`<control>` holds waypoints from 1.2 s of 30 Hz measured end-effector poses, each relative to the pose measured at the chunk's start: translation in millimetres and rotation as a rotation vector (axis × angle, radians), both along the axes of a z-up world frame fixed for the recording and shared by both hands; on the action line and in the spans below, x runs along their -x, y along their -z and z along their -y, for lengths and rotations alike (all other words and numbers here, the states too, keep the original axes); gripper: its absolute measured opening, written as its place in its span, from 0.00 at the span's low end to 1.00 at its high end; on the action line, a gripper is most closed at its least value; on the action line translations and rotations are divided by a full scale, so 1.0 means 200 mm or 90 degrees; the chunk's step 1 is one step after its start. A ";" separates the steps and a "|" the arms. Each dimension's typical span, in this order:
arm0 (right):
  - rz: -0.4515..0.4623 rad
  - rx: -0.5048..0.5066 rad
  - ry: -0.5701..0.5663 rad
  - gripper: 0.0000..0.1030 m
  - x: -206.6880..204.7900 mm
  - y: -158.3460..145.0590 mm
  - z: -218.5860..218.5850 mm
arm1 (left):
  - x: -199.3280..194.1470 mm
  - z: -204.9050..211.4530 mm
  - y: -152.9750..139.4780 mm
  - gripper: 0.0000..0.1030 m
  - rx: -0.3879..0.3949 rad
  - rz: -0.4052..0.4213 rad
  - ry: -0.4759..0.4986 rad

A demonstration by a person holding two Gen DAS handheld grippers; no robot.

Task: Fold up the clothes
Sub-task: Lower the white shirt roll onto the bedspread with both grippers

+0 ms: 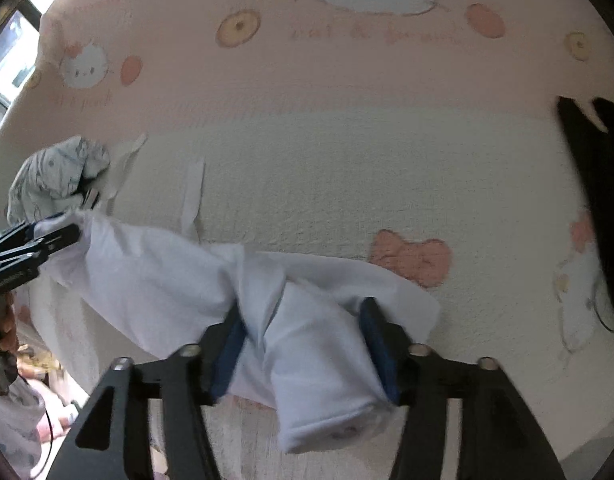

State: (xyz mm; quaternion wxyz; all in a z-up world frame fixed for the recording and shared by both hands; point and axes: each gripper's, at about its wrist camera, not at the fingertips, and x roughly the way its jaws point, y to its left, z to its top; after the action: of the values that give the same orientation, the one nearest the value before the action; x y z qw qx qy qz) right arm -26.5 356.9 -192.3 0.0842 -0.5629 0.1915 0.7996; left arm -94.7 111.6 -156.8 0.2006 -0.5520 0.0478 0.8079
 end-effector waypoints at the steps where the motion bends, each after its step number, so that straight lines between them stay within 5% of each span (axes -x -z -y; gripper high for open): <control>1: -0.017 0.004 0.021 0.64 -0.03 -0.03 -0.02 | 0.01 0.04 -0.02 0.52 -0.033 0.019 -0.012; 6: -0.097 0.029 0.077 0.70 -0.15 -0.15 -0.04 | -0.01 0.26 -0.03 0.60 -0.232 0.094 -0.114; 8: -0.119 0.026 0.086 0.71 -0.19 -0.17 -0.02 | -0.04 0.30 -0.03 0.62 -0.253 0.082 -0.141; 17: -0.154 -0.010 0.119 0.71 -0.29 -0.15 0.04 | -0.22 0.33 0.03 0.62 -0.239 -0.005 -0.230; 25: -0.140 0.000 0.168 0.71 -0.39 -0.04 -0.02 | -0.25 0.24 0.03 0.62 -0.120 -0.081 -0.202; 30: -0.154 -0.012 0.153 0.28 -0.40 0.00 0.02 | -0.29 0.18 0.06 0.62 -0.073 -0.124 -0.172; 36: -0.149 -0.051 0.164 0.16 -0.35 0.03 0.01 | -0.29 0.16 0.11 0.56 0.012 -0.161 -0.183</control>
State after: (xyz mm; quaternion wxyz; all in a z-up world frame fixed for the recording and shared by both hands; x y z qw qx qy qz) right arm 43.8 355.9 -198.1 0.1859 -0.4327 0.2385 0.8493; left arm -37.6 79.7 -177.9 0.0703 -0.4493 0.0004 0.8906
